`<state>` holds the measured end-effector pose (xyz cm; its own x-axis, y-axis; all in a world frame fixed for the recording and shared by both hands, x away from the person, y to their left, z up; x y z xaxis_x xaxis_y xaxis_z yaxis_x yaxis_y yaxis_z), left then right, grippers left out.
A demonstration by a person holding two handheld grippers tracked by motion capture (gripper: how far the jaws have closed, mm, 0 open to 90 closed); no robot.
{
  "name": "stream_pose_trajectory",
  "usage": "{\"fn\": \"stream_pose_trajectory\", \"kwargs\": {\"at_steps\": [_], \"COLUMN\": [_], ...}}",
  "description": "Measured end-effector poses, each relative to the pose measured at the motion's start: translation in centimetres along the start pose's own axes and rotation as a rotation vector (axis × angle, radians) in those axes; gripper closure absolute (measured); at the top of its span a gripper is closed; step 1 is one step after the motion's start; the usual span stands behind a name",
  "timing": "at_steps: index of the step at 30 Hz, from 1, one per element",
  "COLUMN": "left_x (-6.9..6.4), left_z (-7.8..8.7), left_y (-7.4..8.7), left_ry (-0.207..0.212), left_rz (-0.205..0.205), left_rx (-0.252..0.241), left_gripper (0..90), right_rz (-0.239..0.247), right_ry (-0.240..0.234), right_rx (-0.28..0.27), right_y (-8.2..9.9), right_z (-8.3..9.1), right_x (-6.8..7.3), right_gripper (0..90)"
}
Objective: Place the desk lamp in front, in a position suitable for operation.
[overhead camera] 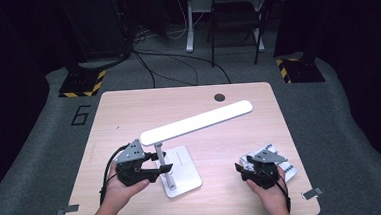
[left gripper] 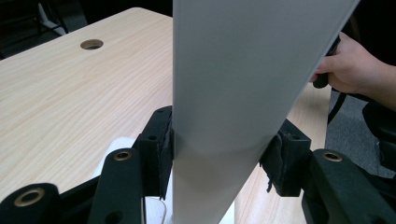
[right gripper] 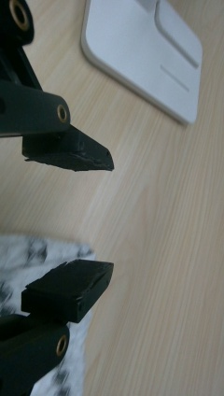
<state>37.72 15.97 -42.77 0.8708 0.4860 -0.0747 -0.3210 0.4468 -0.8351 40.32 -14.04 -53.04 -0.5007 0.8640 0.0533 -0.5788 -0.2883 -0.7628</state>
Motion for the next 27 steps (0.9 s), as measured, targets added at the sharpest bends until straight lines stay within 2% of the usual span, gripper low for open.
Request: {"fn": "stream_pose_trajectory", "kwargs": {"at_steps": [1, 2, 3, 4, 5, 7, 10, 11, 12, 15, 16, 17, 18, 21, 24, 27], "left_x": [0.0, 0.0, 0.0, 0.0, 0.0, 0.0, 0.0, -0.1, -0.1, -0.1, -0.1, -0.1, -0.1, 0.0, -0.1, -0.1], "left_z": [0.0, 0.0, 0.0, 0.0, 0.1, 0.1, 0.1, 0.1, 0.1, 0.1, 0.1, 0.1, 0.1, 0.1, 0.1, 0.1], "left_y": [0.0, 0.0, 0.0, 0.0, 0.1, 0.2, 0.2, 0.2, 0.2, 0.2, 0.2, 0.2, 0.2, 0.2, 0.2, 0.2], "left_ry": [-0.005, -0.005, -0.011, -0.011, -0.007, -0.01, -0.01, -0.008, -0.013, -0.014, -0.014, -0.014, -0.014, -0.017, -0.014, -0.012], "left_rz": [-0.004, -0.004, -0.01, -0.01, -0.012, -0.024, -0.02, -0.017, -0.018, -0.019, -0.019, -0.019, -0.018, -0.019, -0.016, -0.014], "left_rx": [0.0, 0.0, -0.004, -0.004, -0.002, 0.0, -0.015, -0.015, -0.017, -0.015, -0.015, -0.015, -0.015, -0.017, -0.015, -0.014], "left_gripper": [49.8, 50.0, 50.4, 50.6, 51.1, 51.3, 51.3, 51.3, 51.4, 51.4, 51.4, 51.4, 51.4, 51.3, 51.3, 51.3], "right_rz": [-0.018, -0.018, -0.037, -0.037, -0.043, -0.056, -0.066, -0.086, -0.124, -0.145, -0.145, -0.173, -0.178, -0.172, -0.168, -0.188], "right_ry": [0.04, 0.04, 0.056, 0.056, 0.085, 0.097, 0.117, 0.114, 0.139, 0.174, 0.174, 0.177, 0.182, 0.204, 0.2, 0.191], "right_rx": [0.002, 0.002, 0.006, 0.006, 0.007, 0.016, 0.039, 0.047, 0.05, 0.05, 0.05, 0.052, 0.051, 0.079, 0.08, 0.076], "right_y": [0.3, 0.3, 0.5, 0.5, 0.7, 1.0, 1.7, 2.0, 2.6, 3.2, 3.2, 3.5, 3.7, 4.2, 4.4, 4.7], "right_z": [0.3, 0.3, 0.5, 0.5, 0.5, 0.5, 0.3, 0.3, 0.3, 0.4, 0.4, 0.3, 0.3, 0.1, -0.1, -0.4], "right_x": [-1.3, -1.3, -2.1, -2.1, -3.1, -3.6, -4.9, -5.3, -6.2, -7.2, -7.2, -7.7, -7.8, -8.1, -8.2, -8.1], "right_gripper": [42.6, 42.6, 42.6, 42.6, 41.8, 41.0, 35.4, 34.8, 33.3, 29.6, 29.6, 26.4, 25.0, 19.9, 18.7, 16.6]}}
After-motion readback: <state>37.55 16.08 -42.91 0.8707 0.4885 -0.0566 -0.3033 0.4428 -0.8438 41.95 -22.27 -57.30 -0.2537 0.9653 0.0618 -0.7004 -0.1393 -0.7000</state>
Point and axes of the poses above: each handheld gripper's, and its own axes: z roughly backward along the jaws, y roughly out of its underside, x roughly to its left, the point moved 8 cm from there along -z, roughly forward along the jaws, and after that the axes turned 6 degrees about x, right-handed, at the moved point
